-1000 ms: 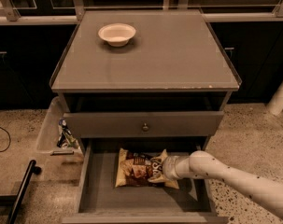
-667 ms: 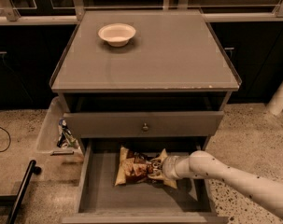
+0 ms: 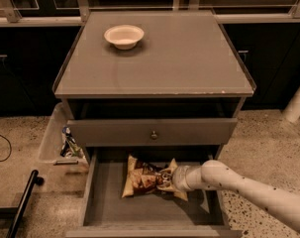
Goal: Pick brown chip bag from middle drawer and place on counter
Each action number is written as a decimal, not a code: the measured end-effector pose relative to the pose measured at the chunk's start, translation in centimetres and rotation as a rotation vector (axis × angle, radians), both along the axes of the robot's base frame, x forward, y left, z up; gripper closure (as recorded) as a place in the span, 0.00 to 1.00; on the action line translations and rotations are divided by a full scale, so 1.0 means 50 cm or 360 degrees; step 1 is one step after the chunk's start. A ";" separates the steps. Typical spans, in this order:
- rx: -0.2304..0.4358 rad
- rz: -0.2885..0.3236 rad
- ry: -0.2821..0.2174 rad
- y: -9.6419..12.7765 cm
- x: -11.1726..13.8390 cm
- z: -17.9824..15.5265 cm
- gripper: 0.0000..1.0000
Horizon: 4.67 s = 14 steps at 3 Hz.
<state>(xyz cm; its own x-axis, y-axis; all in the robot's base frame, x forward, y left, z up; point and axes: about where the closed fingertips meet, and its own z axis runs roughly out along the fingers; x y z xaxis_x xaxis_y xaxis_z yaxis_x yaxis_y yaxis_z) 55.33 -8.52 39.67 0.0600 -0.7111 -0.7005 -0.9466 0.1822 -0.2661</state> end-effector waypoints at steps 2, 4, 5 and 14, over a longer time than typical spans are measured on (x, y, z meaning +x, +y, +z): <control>0.0121 0.0059 0.0008 -0.057 -0.038 0.180 1.00; 0.0043 0.0162 -0.0165 -0.126 -0.127 0.448 1.00; 0.0034 0.0166 -0.0160 -0.125 -0.135 0.448 1.00; -0.0037 0.0149 -0.0910 -0.111 -0.020 1.202 1.00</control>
Offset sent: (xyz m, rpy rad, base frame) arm -0.0341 -0.0571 0.1755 0.1123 -0.0331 0.0818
